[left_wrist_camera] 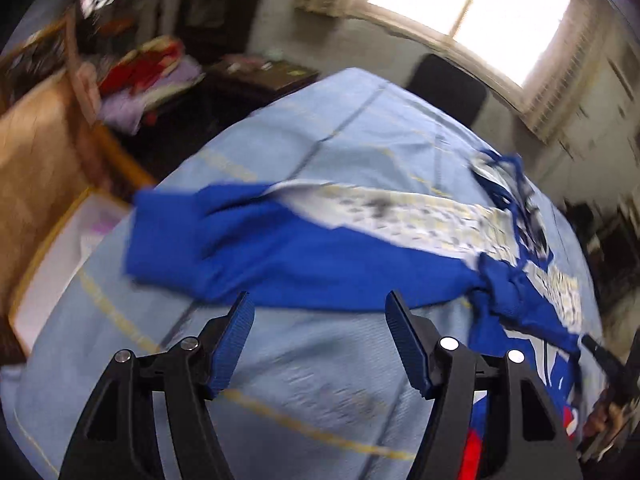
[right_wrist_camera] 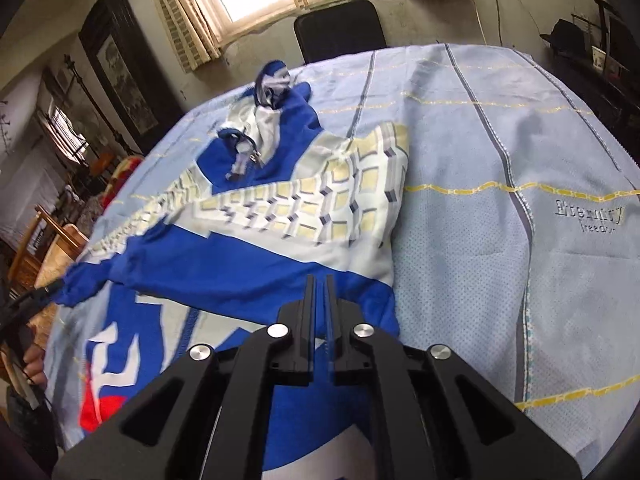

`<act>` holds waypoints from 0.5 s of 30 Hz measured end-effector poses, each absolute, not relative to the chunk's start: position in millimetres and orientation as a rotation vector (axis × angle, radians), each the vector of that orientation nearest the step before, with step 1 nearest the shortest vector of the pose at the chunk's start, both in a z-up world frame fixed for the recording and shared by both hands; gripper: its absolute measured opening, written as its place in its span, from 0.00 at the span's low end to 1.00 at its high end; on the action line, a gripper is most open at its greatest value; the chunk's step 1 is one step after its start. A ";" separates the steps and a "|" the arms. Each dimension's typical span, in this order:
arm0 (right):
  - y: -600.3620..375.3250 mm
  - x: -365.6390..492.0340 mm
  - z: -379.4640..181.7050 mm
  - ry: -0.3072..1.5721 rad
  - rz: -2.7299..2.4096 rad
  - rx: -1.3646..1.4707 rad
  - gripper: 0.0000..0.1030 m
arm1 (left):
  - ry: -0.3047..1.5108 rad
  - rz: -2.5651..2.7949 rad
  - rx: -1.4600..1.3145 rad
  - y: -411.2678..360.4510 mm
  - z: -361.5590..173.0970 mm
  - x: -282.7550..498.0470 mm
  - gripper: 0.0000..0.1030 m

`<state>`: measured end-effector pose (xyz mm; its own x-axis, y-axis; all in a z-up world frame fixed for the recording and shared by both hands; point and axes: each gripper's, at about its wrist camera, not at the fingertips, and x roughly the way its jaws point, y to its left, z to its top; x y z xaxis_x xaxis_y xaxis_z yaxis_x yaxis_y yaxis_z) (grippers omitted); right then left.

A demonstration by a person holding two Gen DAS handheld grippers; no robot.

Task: Fold large clothes
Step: 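Grasp the other blue sleeve cuff with the left gripper and lift it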

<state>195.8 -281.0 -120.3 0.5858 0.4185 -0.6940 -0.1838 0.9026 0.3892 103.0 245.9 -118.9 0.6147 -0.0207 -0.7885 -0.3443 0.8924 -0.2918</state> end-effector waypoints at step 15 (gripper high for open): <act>-297.9 169.9 -116.6 0.852 0.372 0.391 0.10 | 0.883 0.353 -0.604 287.6 -143.0 121.9 0.65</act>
